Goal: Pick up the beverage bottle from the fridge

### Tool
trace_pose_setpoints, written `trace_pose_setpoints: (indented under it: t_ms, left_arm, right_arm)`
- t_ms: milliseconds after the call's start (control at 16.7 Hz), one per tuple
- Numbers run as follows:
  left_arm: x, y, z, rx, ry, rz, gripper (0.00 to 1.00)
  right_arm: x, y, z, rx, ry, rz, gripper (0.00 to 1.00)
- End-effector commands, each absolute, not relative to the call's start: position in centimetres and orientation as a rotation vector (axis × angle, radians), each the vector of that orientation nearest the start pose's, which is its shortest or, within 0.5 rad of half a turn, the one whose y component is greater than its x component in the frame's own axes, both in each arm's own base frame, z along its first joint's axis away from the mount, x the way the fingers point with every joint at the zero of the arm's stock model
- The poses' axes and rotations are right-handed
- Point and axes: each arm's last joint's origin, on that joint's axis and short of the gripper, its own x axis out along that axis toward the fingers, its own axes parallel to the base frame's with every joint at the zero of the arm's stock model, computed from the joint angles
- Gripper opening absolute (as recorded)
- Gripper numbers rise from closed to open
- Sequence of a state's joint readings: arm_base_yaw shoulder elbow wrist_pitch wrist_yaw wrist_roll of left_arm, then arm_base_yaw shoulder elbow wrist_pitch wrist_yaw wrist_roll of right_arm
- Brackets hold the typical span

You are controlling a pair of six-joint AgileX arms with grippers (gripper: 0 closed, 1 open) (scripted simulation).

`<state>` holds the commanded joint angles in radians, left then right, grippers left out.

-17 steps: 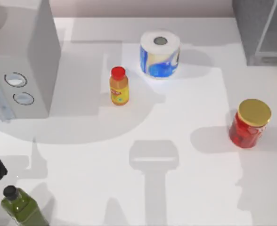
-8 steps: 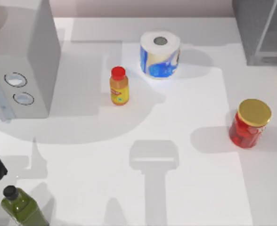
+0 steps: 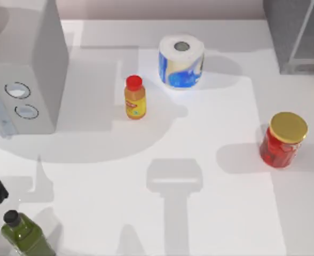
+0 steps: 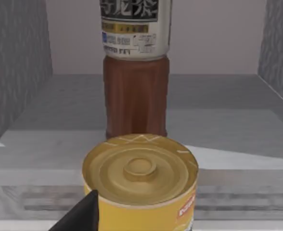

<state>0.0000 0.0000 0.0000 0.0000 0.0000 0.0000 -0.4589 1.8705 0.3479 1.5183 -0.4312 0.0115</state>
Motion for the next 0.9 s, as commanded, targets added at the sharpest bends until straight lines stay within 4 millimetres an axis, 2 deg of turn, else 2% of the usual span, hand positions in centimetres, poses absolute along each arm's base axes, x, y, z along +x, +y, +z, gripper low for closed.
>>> trace_pose_setpoints:
  t_ms: [300,480,660,900]
  left_arm:
    - [10.6,-0.1,16.0,0.0,0.0,0.0,1.0]
    - [10.6,-0.1,16.0,0.0,0.0,0.0,1.0]
    - [10.6,-0.1,16.0,0.0,0.0,0.0,1.0]
    - [10.6,-0.1,16.0,0.0,0.0,0.0,1.0]
  right_arm:
    - [34.4,-10.1,12.3,-0.005,-0.013,-0.012,1.0]
    - [38.5,-8.5,13.1,-0.001,-0.008,-0.01,1.0]
    - [40.1,-7.3,13.5,0.002,0.002,-0.01,1.0]
    - [40.1,-7.5,13.7,0.001,-0.003,-0.012,1.0]
